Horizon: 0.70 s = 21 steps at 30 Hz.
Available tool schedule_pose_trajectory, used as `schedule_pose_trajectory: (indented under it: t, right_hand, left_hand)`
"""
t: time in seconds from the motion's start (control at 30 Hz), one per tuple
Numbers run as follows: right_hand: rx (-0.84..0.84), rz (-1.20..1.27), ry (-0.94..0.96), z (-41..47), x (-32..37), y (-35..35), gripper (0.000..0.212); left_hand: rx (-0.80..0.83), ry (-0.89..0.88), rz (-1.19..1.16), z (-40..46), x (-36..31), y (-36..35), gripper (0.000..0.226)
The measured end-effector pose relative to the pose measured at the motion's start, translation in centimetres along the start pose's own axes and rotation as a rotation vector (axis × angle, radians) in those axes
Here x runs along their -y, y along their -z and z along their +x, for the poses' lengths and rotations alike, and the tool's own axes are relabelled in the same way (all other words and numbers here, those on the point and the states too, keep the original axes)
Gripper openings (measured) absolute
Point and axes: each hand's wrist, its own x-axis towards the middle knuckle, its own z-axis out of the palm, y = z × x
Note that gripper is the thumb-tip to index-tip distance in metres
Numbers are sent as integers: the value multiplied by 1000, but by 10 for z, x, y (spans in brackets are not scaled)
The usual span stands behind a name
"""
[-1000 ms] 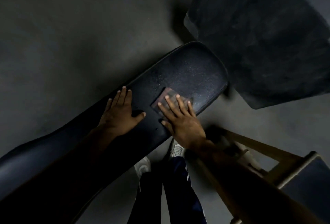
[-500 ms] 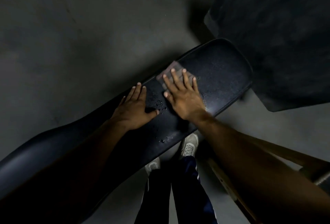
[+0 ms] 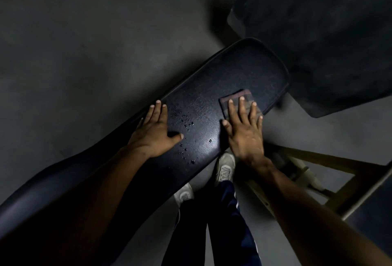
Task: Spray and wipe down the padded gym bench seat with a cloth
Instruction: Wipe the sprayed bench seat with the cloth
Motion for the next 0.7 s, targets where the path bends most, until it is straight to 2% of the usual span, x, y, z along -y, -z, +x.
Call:
schedule_pose_trajectory:
  t: [0.17,0.37,0.5,0.7]
  right_hand:
    - [62,-74,206,-30,5,-14,62]
    - [-18,0,-43,-24,-41,2,60]
    - [-52,21,-68,28,-45,28,60]
    - [-1,57,-84,114,-2,58,63]
  left_hand:
    - [-7,-10,5,-1,2,-1,109]
    - [-10,-15,-4,0,2,-3,110]
    - [-28,-16,7,0,0,-8,113]
    - [-60,-3,0,1,-1,-15,117]
